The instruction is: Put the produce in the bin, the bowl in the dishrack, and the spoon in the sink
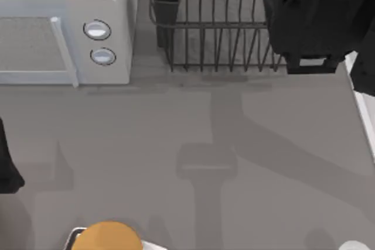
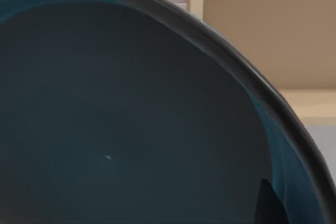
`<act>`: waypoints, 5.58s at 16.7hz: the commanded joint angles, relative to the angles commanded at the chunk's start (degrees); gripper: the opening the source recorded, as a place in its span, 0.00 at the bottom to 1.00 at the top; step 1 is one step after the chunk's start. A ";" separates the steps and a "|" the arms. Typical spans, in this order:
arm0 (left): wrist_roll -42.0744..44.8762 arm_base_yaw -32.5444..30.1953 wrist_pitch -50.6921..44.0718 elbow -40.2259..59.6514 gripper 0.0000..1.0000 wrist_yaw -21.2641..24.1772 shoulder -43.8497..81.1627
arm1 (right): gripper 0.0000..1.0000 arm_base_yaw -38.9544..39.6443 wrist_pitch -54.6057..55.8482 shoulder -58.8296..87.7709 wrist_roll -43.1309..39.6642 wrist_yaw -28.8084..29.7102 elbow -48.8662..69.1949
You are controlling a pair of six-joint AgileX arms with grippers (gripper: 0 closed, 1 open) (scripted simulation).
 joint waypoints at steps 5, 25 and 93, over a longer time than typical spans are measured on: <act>0.00 0.00 0.00 0.00 1.00 0.00 0.00 | 0.00 -5.31 9.21 8.77 -0.15 -4.87 -0.59; 0.00 0.00 0.00 0.00 1.00 0.00 0.00 | 0.38 -22.90 41.45 34.27 -0.90 -22.51 -5.89; 0.00 0.00 0.00 0.00 1.00 0.00 0.00 | 1.00 -71.51 -30.56 -39.69 -40.30 -60.64 -54.75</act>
